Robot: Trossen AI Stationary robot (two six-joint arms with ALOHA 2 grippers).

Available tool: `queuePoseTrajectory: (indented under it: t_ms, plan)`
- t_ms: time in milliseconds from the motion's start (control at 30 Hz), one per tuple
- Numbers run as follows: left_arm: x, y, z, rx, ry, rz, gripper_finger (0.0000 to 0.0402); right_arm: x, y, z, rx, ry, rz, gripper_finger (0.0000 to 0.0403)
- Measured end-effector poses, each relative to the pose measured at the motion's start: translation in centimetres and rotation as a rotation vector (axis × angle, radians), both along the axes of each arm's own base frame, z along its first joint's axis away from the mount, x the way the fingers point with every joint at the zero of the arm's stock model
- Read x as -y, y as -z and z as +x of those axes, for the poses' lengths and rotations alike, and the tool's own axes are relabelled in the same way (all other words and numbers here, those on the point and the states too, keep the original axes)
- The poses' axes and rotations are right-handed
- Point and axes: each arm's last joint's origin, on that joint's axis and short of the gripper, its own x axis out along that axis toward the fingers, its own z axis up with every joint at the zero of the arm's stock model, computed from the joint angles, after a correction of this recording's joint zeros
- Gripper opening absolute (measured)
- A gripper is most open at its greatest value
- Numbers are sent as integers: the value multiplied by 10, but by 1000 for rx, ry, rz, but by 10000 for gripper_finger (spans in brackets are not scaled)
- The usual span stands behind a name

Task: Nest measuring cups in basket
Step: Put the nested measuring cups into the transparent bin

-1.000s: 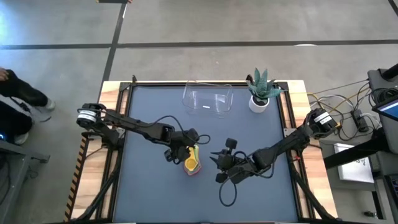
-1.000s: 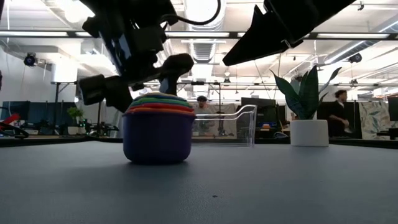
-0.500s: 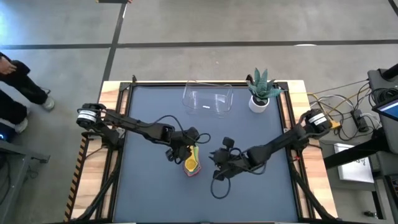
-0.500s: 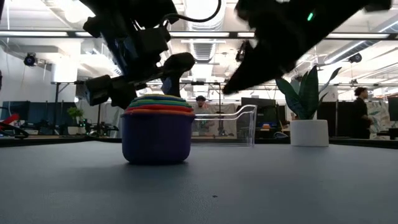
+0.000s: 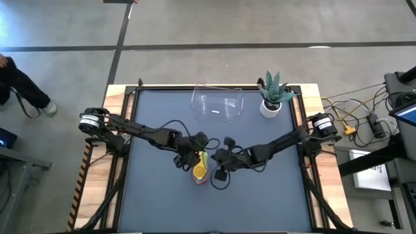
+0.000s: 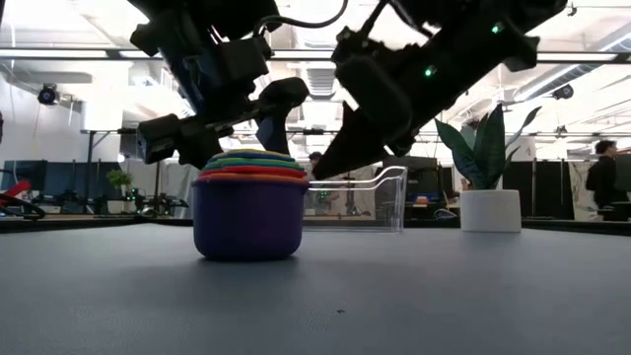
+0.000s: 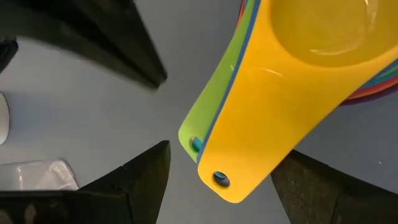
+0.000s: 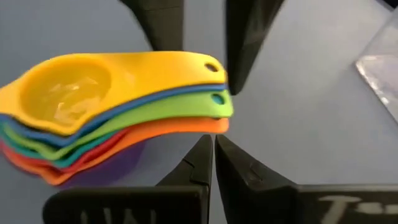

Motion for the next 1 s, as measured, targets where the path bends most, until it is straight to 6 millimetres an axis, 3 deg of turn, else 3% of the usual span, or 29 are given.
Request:
queuePoseTrajectory:
  t_ms: [467,767,1000]
  plan:
    - [0,0,0,2,-2,1,247,10,0,4,0,-32,50,8]
    - [0,0,0,4,-17,-6,247,8,25,23,-16,-56,51,8]
    - [0,0,-1,-5,-25,-10,247,6,18,31,-1,-78,26,8]
